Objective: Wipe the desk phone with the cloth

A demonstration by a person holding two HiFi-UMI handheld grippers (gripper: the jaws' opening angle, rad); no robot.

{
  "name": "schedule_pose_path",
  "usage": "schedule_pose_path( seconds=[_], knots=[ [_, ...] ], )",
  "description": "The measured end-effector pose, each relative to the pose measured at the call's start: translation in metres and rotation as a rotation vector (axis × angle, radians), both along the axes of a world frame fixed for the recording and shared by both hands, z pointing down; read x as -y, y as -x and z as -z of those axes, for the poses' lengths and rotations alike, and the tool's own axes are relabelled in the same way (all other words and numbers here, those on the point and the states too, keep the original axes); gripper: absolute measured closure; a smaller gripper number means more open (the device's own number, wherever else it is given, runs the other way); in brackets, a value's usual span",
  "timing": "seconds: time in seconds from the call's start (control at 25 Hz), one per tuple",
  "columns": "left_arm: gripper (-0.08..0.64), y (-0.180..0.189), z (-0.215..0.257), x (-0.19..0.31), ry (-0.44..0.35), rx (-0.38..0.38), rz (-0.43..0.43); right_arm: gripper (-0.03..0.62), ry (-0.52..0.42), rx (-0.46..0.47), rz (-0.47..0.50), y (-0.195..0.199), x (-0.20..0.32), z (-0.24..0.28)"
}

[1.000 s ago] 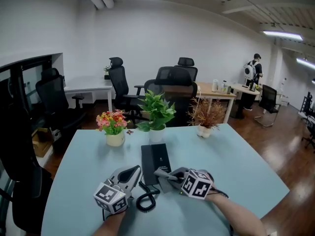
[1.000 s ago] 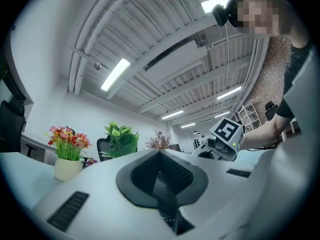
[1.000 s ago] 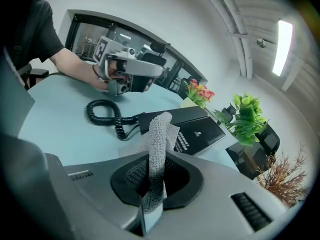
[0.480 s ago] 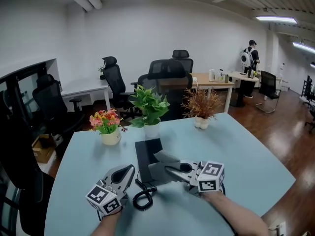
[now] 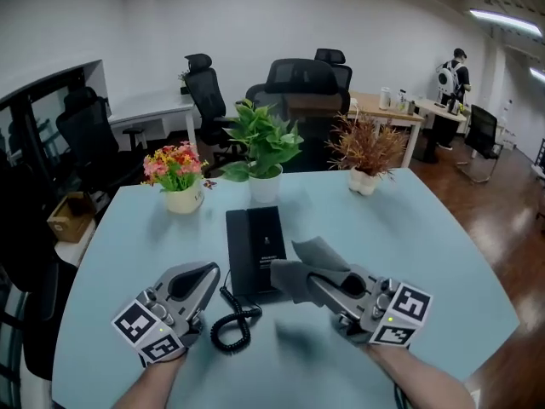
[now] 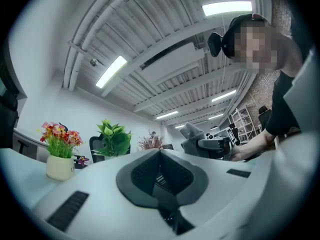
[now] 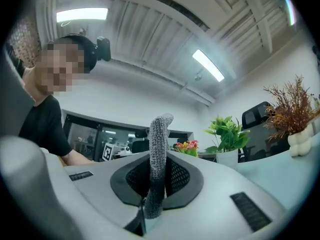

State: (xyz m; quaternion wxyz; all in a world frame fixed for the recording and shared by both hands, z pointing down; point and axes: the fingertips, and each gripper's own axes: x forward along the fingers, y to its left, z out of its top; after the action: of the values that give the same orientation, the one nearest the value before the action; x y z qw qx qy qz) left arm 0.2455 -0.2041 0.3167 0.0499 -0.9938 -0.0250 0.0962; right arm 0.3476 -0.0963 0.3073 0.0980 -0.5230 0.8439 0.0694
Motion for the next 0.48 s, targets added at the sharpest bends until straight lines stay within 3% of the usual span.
schedule_pose_path(
  seconds=[0.28,0.48],
  knots=[
    [0.561,-0.009,-0.01,0.006,-0.001,0.001,-0.031,0.603,-0.029,-0.032,0.092,0.015,0.003,-0.003],
    [0.561,-0.012,-0.016,0.005,0.005,-0.006,-0.041,0.603,-0.022,-0.056,0.105,0.019,0.004,-0.007]
  ],
)
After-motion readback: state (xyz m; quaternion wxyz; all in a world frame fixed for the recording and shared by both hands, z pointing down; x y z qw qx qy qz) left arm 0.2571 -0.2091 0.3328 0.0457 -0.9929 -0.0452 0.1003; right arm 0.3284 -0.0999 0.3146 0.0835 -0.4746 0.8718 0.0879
